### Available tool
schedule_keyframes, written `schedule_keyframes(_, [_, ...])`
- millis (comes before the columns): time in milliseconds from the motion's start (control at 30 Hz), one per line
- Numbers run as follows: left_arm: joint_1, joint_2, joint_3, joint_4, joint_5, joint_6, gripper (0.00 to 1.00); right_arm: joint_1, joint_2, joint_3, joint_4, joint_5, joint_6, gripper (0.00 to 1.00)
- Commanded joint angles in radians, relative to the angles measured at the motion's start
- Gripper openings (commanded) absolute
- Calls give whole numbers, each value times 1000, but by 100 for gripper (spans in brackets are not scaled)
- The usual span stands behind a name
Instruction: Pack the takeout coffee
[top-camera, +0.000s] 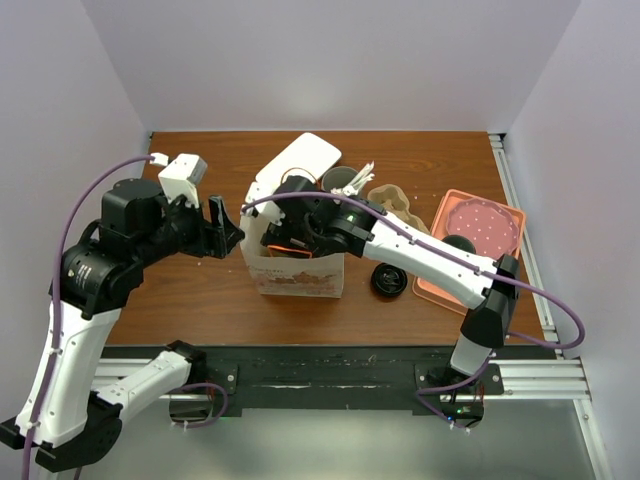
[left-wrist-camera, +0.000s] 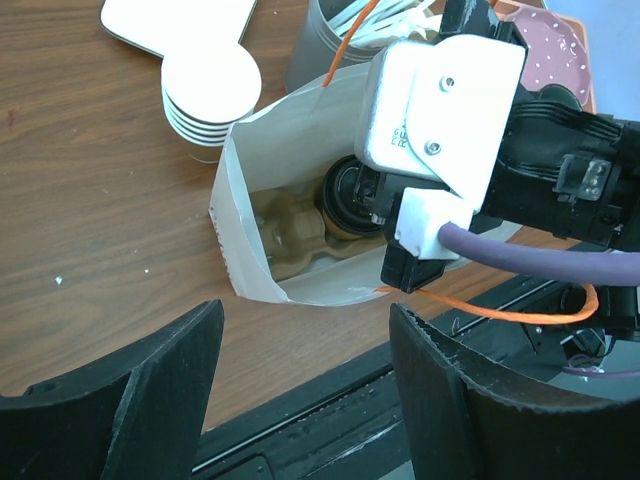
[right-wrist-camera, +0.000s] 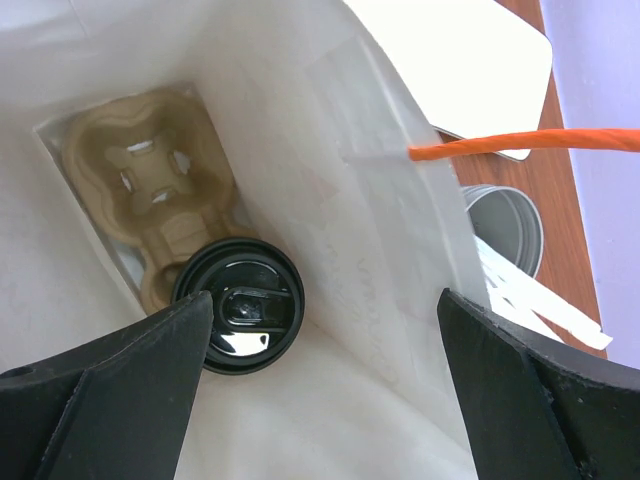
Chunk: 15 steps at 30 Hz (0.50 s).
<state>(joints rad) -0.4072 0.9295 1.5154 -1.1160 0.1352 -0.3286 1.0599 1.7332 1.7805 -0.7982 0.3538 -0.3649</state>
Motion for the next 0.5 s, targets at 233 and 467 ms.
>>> schedule_keyframes(233, [-2, 37, 120, 5, -22, 91, 74, -1, -96, 125, 56, -27, 87, 96])
schedule_keyframes(467, [-2, 55, 155, 22, -14, 92, 75, -1, -148, 162, 151, -94, 170, 94])
